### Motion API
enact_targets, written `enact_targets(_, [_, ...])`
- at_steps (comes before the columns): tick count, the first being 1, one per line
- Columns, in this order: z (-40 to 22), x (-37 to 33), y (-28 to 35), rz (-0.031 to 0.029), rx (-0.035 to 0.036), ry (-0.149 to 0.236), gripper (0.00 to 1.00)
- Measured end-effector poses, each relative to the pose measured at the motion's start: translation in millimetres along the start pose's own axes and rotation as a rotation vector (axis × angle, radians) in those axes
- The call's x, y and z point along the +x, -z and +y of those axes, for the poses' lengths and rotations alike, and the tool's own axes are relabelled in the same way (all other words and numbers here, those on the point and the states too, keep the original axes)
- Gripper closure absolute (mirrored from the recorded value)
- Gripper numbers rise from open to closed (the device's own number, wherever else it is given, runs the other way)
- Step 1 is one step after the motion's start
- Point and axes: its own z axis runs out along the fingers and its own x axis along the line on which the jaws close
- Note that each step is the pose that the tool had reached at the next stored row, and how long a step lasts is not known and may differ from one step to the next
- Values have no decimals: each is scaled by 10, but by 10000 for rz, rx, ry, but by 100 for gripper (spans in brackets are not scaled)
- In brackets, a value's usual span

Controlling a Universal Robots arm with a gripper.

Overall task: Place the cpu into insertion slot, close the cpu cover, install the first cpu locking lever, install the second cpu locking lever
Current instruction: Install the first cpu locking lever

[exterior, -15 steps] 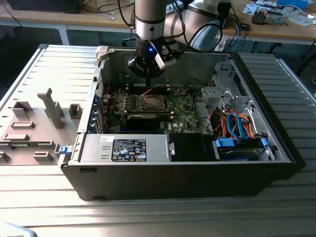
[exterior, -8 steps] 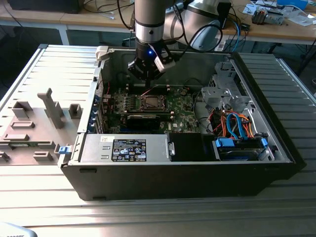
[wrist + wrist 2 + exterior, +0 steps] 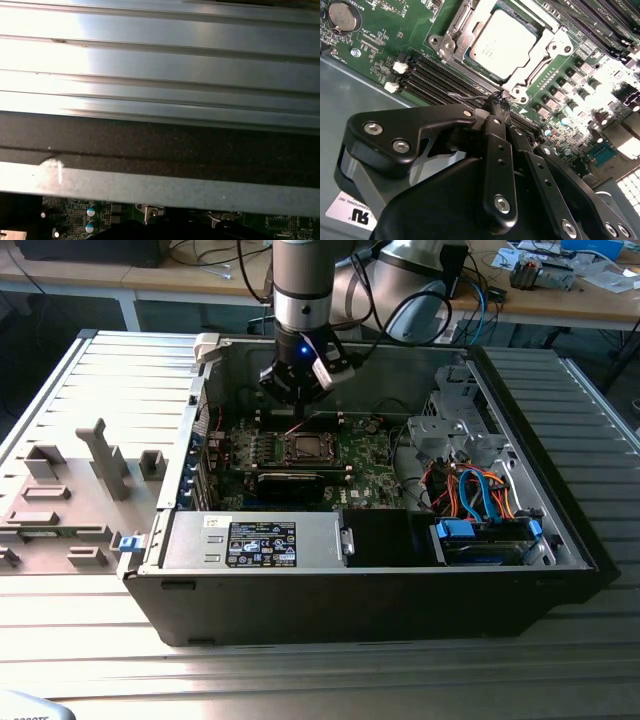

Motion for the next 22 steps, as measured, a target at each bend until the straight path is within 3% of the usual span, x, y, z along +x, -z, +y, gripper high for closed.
enact_targets(12, [13, 27, -91, 4, 5, 64, 89])
enact_targets(14, [12, 22, -115, 7, 57, 64, 89])
enact_targets(16, [10, 4, -162, 18, 186, 67, 89])
enact_targets(22, [5, -49, -216, 34, 371, 77, 89])
